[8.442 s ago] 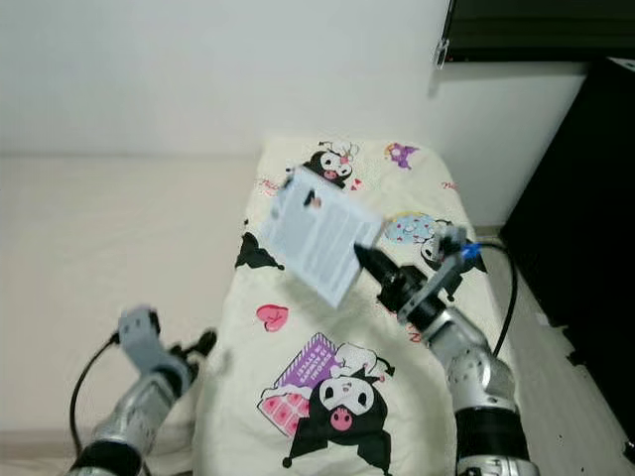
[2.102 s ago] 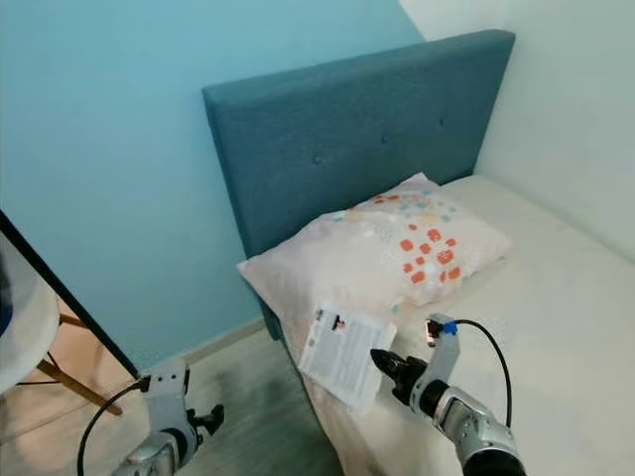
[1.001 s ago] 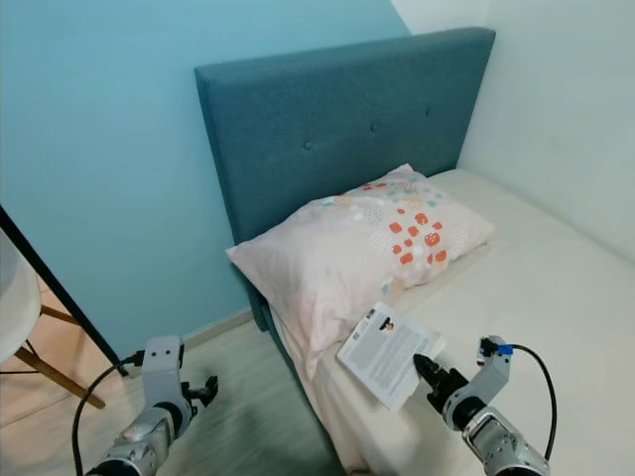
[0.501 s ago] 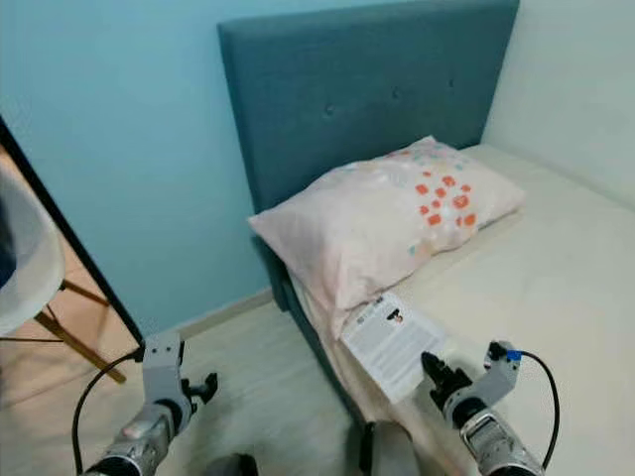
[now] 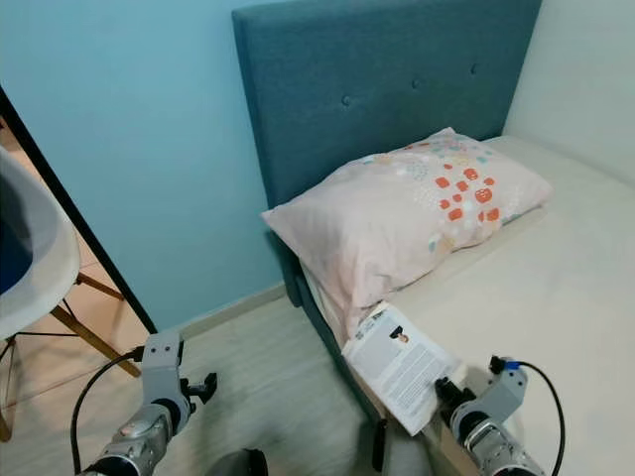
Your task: Clean up the room
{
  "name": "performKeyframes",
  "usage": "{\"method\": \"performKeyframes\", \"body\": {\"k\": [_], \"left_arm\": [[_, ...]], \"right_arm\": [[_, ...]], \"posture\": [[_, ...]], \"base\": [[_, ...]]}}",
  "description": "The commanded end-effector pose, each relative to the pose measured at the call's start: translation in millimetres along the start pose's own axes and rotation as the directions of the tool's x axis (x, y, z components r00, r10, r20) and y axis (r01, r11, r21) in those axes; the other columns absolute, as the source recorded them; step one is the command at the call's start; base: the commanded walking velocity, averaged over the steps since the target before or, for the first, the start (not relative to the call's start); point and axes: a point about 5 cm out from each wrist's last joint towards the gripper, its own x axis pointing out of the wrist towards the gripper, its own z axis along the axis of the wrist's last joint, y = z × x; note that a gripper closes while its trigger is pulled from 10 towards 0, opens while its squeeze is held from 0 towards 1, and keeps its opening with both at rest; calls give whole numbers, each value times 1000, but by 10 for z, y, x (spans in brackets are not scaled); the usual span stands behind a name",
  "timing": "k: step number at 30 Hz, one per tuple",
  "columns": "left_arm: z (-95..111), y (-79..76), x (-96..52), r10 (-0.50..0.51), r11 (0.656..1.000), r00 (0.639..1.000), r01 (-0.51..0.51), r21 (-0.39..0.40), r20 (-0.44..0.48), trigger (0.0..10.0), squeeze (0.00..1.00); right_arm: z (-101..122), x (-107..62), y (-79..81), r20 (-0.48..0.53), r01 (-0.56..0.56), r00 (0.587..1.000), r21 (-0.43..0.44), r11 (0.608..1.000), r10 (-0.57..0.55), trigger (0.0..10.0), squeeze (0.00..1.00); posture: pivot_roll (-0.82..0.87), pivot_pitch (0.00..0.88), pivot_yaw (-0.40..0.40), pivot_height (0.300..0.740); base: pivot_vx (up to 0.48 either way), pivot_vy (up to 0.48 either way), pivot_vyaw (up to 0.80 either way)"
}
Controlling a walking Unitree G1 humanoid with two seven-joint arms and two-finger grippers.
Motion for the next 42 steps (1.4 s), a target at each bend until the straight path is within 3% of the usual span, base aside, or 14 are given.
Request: {"method": "performKeyframes", "body": {"k": [1,6,20,33,42], "left_arm": [[-24,74,-20,11,1000,1000,-10,19,-9,10000,0],[-30,69,-22,4,1000,1000,-4,27,-10,10000,0],[-47,67,-27,-2,999,1000,2,33,-16,10000,0],[-77,70,-39,0,1000,1000,1,31,-22,10000,0],[-84,76,-43,3,1000,1000,-2,29,-23,10000,0]], "right_arm": [[101,-38,-115,56,79,995,10,997,-79,10000,0],[204,-31,-101,101,80,991,19,997,-82,10000,0],[199,-26,-113,96,114,989,-27,993,-111,10000,0],[465,-69,-165,172,130,977,-23,991,-124,10000,0],[470,-66,-154,171,120,979,-43,992,-111,10000,0]], "posture": [[-42,51,13,585],[-40,51,16,585],[-34,58,19,585],[-33,63,19,585],[-33,63,20,585]], "base": [[0,0,0],[0,0,0],[0,0,0],[0,0,0],[0,0,0]]}}
